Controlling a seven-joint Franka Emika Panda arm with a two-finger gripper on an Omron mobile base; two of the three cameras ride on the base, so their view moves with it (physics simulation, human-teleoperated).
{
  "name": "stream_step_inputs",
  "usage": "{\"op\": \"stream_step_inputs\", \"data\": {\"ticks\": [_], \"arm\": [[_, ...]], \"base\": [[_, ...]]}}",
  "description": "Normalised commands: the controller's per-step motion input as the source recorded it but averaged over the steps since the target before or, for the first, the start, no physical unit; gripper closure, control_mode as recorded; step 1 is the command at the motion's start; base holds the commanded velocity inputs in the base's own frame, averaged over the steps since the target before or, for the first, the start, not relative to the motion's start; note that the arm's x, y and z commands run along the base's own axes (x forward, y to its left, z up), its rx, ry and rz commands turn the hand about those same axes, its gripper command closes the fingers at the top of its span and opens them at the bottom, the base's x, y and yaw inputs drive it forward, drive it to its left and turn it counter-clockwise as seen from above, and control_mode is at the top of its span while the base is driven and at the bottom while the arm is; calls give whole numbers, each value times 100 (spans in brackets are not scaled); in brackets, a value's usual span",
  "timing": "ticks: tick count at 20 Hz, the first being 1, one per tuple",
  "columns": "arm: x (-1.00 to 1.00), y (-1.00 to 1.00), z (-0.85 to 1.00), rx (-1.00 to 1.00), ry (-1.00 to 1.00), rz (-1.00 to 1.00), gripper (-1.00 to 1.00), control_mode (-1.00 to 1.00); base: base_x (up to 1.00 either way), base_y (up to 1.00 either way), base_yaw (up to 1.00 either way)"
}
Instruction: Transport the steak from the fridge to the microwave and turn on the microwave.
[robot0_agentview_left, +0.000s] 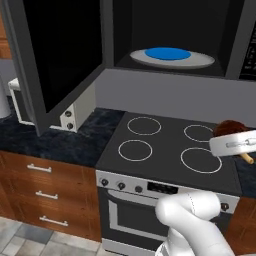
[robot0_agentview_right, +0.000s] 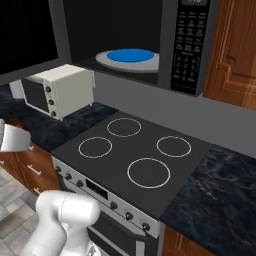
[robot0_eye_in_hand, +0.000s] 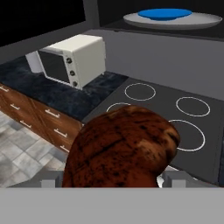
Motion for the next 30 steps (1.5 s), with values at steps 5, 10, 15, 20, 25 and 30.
{"op": "stream_step_inputs", "data": {"ticks": [5, 10, 15, 20, 25, 30], "arm": [[0, 0, 0, 0, 0, 0, 100, 100], [0, 0, 0, 0, 0, 0, 100, 100], [4, 0, 6, 0, -1, 0, 100, -100], [21, 0, 54, 0, -6, -6, 100, -100], [45, 0, 53, 0, -9, -13, 100, -100], [46, -15, 42, 0, -7, -11, 100, -100]], "base": [[3, 4, 10], [0, 0, 0], [0, 0, 0], [0, 0, 0], [0, 0, 0], [0, 0, 0]]}}
